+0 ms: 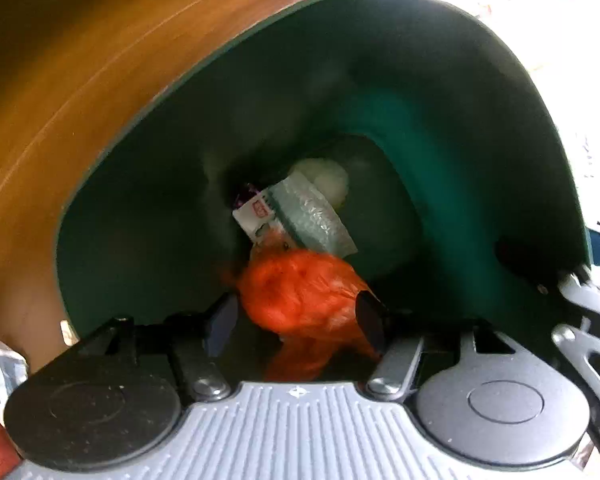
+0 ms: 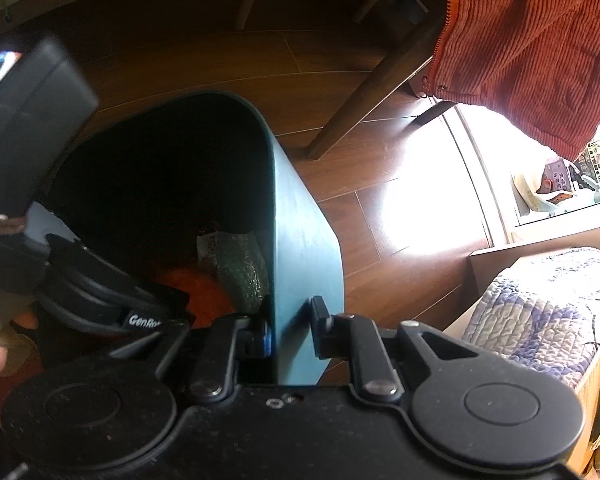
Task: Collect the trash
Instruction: 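Carry the red mesh bag with the left tool into the teal bin and release, then return the left tool to the floor and grasp the white-and-grey snack wrapper, then carry the snack wrapper with the left tool into the teal bin and release, then lower the left tool to the floor and grasp the orange foam net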
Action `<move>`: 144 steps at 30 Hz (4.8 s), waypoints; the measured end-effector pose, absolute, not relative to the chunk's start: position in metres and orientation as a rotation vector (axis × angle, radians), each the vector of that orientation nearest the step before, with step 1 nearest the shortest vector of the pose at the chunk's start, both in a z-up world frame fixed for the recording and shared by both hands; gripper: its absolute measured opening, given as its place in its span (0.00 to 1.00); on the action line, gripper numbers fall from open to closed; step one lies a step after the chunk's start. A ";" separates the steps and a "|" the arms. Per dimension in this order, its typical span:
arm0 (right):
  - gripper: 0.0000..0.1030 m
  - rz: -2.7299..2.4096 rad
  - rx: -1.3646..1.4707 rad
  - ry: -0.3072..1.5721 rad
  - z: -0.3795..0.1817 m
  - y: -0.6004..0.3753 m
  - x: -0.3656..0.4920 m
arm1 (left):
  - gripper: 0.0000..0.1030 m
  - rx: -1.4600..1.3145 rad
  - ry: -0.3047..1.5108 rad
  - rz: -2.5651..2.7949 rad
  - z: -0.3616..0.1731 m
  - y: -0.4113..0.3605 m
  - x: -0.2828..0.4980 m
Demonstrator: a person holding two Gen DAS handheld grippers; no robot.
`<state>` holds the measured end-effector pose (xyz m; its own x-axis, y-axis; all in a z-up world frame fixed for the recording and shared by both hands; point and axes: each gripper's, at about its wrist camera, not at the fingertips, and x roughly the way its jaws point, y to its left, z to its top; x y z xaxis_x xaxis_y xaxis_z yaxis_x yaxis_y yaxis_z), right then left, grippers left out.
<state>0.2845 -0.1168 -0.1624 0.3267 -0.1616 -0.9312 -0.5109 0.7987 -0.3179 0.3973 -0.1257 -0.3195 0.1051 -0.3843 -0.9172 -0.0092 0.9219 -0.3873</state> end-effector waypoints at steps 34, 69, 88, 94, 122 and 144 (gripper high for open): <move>0.17 0.247 -0.641 1.258 -0.164 -0.118 0.287 | 0.76 -0.205 1.527 0.186 -0.348 0.124 0.313; 0.16 0.212 -0.607 1.285 -0.164 -0.118 0.297 | 0.09 -0.171 1.763 0.338 -0.496 0.132 0.275; 0.15 0.072 -0.419 1.450 -0.167 -0.151 0.304 | 0.08 -0.078 1.534 0.049 -0.346 0.071 0.341; 0.16 0.062 -0.372 1.441 -0.162 -0.149 0.306 | 0.08 -0.242 1.323 -0.152 -0.226 0.036 0.355; 0.16 0.063 -0.366 1.425 -0.167 -0.152 0.306 | 0.09 -0.031 1.478 -0.404 -0.286 -0.131 0.372; 0.13 0.090 -0.368 1.387 -0.170 -0.162 0.318 | 0.73 0.192 1.096 -0.371 -0.222 -0.094 0.321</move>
